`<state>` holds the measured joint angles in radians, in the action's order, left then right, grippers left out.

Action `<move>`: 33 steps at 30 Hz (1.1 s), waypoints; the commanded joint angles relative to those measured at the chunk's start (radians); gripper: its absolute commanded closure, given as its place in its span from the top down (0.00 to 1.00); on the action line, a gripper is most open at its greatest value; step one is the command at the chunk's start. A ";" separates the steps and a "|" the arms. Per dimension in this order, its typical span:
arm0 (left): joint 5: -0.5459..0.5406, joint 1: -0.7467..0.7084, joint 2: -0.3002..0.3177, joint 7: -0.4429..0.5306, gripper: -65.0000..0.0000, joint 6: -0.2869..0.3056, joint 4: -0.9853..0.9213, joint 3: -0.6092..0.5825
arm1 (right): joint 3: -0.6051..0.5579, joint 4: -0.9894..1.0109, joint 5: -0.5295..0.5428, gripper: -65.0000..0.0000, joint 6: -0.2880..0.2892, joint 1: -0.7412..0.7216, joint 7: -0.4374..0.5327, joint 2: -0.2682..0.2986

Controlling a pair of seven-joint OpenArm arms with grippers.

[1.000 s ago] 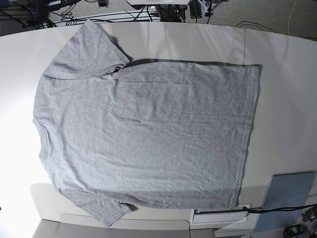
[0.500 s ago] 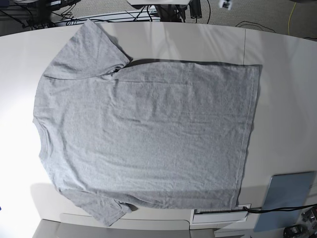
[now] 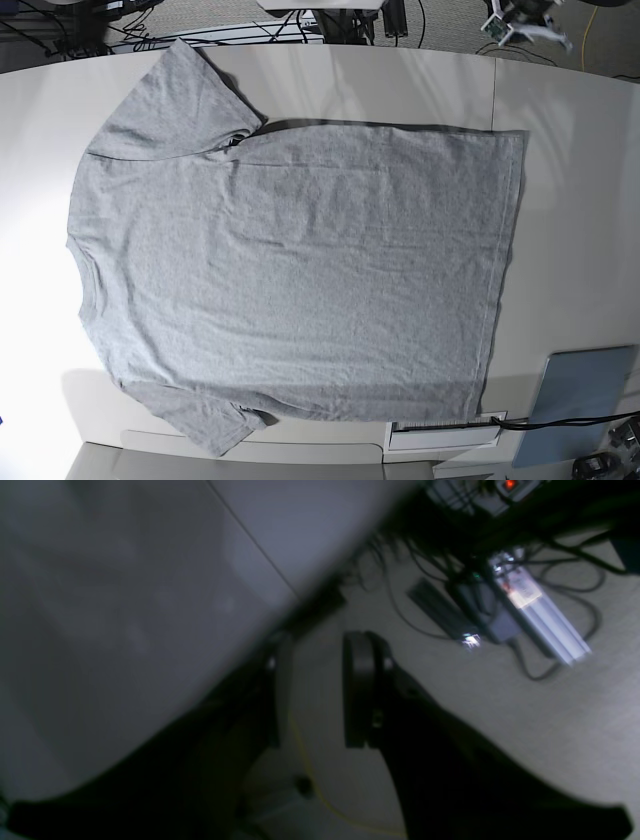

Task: Fold the T-shirt properly
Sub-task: 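Move both grippers down to the shirt's shoulder corners and grasp them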

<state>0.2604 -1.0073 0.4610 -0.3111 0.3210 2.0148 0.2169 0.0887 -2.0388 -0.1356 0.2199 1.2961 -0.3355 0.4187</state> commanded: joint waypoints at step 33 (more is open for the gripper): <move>0.263 0.511 0.140 0.190 0.48 0.177 -0.272 -0.098 | 0.005 -0.305 -0.346 0.20 -0.222 0.013 -0.076 0.008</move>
<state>0.5148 -0.4938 0.5858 -0.1146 0.5018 1.7367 0.1123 0.0906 -2.3264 -0.4747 0.0132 1.2938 -0.4259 0.4244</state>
